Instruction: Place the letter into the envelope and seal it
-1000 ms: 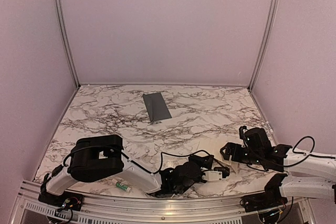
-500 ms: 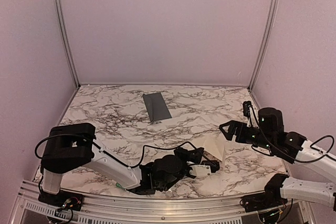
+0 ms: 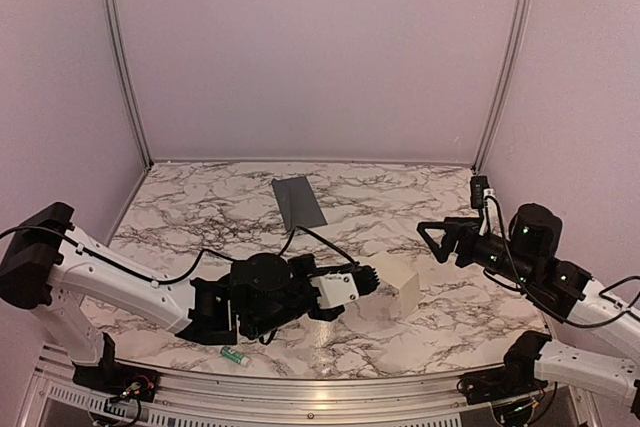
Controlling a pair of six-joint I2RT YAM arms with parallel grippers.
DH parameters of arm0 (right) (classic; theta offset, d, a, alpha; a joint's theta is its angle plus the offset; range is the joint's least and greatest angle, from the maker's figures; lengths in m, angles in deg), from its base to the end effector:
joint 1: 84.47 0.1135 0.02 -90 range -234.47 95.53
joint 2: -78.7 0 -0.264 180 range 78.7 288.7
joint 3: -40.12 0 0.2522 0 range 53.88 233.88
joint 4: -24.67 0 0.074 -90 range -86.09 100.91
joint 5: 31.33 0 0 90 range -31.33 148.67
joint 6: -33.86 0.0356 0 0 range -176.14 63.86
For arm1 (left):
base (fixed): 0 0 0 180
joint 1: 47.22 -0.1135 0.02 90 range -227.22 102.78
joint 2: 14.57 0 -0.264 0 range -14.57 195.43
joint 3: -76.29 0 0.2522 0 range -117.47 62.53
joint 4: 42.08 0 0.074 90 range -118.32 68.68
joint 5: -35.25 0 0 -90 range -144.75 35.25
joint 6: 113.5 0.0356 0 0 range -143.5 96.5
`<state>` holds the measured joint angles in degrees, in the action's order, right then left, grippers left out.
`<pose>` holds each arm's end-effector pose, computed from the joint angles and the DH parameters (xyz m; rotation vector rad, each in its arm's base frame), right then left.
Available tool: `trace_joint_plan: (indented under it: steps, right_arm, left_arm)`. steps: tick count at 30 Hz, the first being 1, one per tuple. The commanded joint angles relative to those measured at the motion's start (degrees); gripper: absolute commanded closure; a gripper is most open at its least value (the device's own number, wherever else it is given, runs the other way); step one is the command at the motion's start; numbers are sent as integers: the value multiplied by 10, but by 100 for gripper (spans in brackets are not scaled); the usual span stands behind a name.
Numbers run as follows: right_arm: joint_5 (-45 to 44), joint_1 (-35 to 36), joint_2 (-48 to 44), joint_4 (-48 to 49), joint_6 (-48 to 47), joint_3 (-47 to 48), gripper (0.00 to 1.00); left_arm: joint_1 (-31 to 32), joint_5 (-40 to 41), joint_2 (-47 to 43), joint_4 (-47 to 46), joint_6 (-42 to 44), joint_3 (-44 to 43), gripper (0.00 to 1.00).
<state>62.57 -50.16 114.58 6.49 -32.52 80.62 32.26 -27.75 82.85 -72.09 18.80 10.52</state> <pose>0.1340 0.0944 0.2629 -0.2248 1.8632 0.7713 0.0843 -0.3652 0.2399 1.1828 1.0741 -0.1280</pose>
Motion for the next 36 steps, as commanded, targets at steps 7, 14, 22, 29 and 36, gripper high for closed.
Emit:
trace_joint_plan:
  steps: [7,14,22,29,36]
  right_arm:
    - [228,-4,79,361,-71,-44,2]
    - [433,25,131,346,-221,-6,1]
    - [498,94,141,239,-368,25,6]
    - [420,157,215,208,-390,66,16]
    - [379,170,269,200,-392,97,22]
  left_arm:
    - [-37,-77,-180,198,-160,77,100]
    - [-40,-84,-273,245,-229,123,100]
    - [-40,-98,-316,280,-287,131,100]
    - [-40,-130,-325,281,-318,125,100]
    - [-40,-135,-316,282,-330,120,100]
